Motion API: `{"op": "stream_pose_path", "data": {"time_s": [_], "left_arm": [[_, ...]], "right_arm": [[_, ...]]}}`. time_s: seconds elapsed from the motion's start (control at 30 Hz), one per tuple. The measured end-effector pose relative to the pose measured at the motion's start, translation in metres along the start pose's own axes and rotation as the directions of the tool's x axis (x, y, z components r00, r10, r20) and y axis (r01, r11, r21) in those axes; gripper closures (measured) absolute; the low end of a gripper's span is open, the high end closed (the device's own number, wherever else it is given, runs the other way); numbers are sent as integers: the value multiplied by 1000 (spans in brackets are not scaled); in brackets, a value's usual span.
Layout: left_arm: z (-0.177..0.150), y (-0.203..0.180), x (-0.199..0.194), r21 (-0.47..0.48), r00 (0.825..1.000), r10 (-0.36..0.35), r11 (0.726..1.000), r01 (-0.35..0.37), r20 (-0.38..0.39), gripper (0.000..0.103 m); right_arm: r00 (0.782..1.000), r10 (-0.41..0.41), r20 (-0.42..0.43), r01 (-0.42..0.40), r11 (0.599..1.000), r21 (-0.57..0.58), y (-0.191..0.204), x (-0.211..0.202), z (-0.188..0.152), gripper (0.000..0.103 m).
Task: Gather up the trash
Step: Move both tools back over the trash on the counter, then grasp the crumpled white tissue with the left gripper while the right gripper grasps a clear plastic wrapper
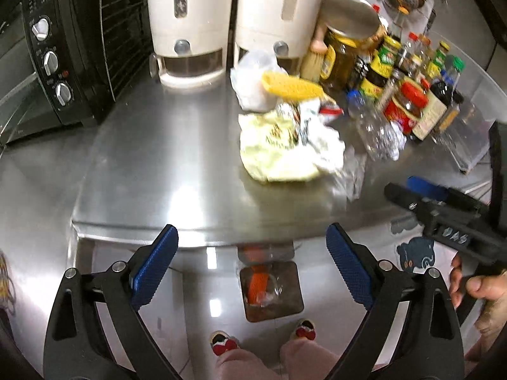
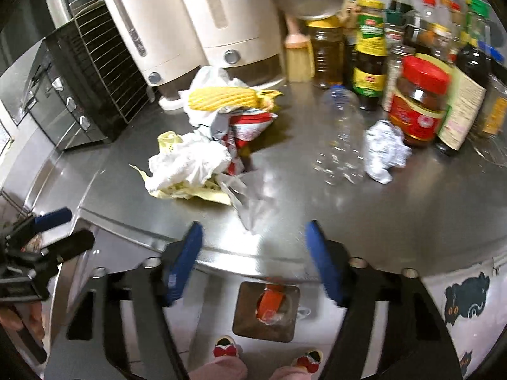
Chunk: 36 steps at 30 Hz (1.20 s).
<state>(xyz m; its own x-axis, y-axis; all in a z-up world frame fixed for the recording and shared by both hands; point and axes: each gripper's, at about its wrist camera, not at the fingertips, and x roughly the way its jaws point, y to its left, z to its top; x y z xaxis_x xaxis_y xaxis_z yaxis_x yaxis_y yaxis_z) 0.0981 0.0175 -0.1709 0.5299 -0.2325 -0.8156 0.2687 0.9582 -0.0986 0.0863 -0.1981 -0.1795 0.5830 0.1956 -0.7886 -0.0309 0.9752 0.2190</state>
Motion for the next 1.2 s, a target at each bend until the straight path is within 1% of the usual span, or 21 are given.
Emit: {"op": "stream_pose_path", "data": {"time_s": [0.07, 0.13, 0.3, 0.43, 0.5, 0.6, 0.63, 0.67, 0.77, 0.83, 0.9, 1.13, 1.17, 1.2], "left_arm": [[9, 3, -1, -5, 1000, 3, 1000, -2, 13, 14], [18, 4, -1, -9, 1000, 1, 1000, -1, 24, 15], [33, 1, 2, -7, 999, -16, 1000, 16, 28, 16], [41, -6, 7, 6, 999, -30, 1000, 30, 24, 16], [44, -10, 9, 11, 999, -45, 999, 45, 23, 16], [50, -21, 14, 30, 997, -78, 997, 77, 17, 16], [52, -26, 16, 38, 996, -88, 995, 88, 14, 18], [53, -31, 19, 47, 995, -103, 994, 102, 8, 19], [58, -45, 30, 72, 991, -132, 988, 133, -15, 29], [61, -53, 40, 92, 989, -141, 985, 144, -36, 43], [62, -59, 50, 103, 988, -142, 984, 148, -56, 49], [68, -62, 78, 90, 986, -139, 985, 147, -95, 53], [69, -63, 80, 91, 986, -138, 985, 147, -97, 55], [71, -63, 82, 95, 986, -134, 985, 144, -101, 59]], "right_arm": [[1000, 13, 2, -13, 1000, -13, 3, 6, 5, 54], [1000, 23, -2, -23, 999, -41, 8, 14, 13, 60], [999, 25, -31, -27, 997, -74, 13, 35, 23, 63], [997, 34, -68, -39, 997, -68, 9, 52, 24, 72], [996, 40, -78, -45, 997, -61, 6, 56, 24, 74], [995, 51, -86, -57, 997, -58, 2, 58, 25, 83], [994, 56, -89, -61, 996, -58, 2, 58, 26, 89], [994, 61, -93, -66, 996, -55, 0, 59, 26, 92], [993, 68, -95, -73, 996, -49, -3, 59, 26, 94], [993, 69, -94, -74, 996, -49, -4, 58, 26, 95], [993, 71, -94, -76, 996, -46, -7, 57, 27, 95], [992, 68, -102, -72, 997, -36, -15, 52, 29, 95], [993, 68, -101, -72, 997, -37, -15, 51, 29, 95], [993, 66, -99, -70, 997, -36, -16, 49, 29, 95]]}}
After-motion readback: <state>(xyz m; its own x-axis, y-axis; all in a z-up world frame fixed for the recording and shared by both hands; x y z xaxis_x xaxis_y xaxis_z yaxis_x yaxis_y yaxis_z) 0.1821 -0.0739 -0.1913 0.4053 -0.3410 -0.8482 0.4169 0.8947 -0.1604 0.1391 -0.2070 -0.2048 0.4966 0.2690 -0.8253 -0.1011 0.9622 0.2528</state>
